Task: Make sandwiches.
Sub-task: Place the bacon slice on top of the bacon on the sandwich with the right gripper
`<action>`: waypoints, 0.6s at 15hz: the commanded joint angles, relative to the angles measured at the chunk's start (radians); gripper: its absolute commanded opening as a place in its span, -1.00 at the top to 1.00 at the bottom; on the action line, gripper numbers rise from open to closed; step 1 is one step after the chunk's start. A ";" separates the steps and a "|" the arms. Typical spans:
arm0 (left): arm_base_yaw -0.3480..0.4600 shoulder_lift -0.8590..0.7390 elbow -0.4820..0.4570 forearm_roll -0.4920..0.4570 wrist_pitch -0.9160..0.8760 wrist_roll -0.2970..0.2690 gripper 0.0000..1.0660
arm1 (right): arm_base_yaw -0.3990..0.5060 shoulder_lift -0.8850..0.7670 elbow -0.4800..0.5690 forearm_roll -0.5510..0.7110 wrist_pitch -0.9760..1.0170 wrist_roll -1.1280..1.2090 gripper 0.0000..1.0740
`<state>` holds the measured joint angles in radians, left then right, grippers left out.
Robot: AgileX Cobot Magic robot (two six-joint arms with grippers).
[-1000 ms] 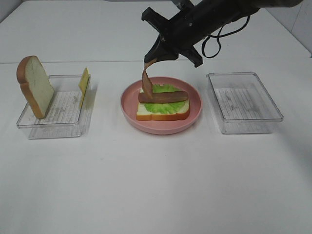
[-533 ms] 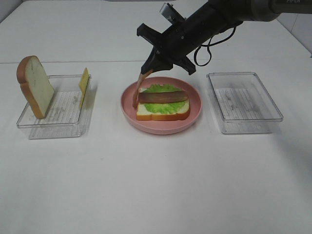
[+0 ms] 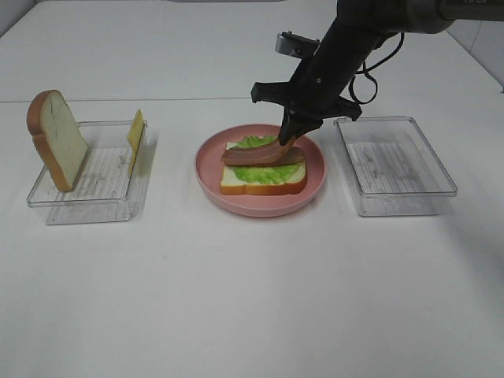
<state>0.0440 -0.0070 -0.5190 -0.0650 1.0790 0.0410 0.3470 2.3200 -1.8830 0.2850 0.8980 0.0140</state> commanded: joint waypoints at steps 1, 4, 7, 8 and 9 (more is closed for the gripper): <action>-0.006 -0.014 0.002 -0.006 -0.009 0.000 -0.83 | -0.001 0.002 -0.005 -0.041 0.016 0.020 1.00; -0.006 -0.014 0.002 -0.006 -0.009 0.000 -0.83 | 0.000 0.002 -0.005 -0.032 0.024 0.020 1.00; -0.006 -0.014 0.002 -0.006 -0.009 0.000 -0.83 | 0.001 0.002 -0.007 -0.030 0.044 0.020 0.29; -0.006 -0.014 0.002 -0.006 -0.009 0.000 -0.83 | 0.001 -0.007 -0.007 -0.035 0.062 0.020 -0.22; -0.006 -0.014 0.002 -0.006 -0.009 0.000 -0.83 | 0.001 -0.013 -0.007 -0.035 0.067 0.019 -0.42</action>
<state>0.0440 -0.0070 -0.5190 -0.0650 1.0790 0.0410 0.3470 2.3160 -1.8830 0.2510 0.9530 0.0350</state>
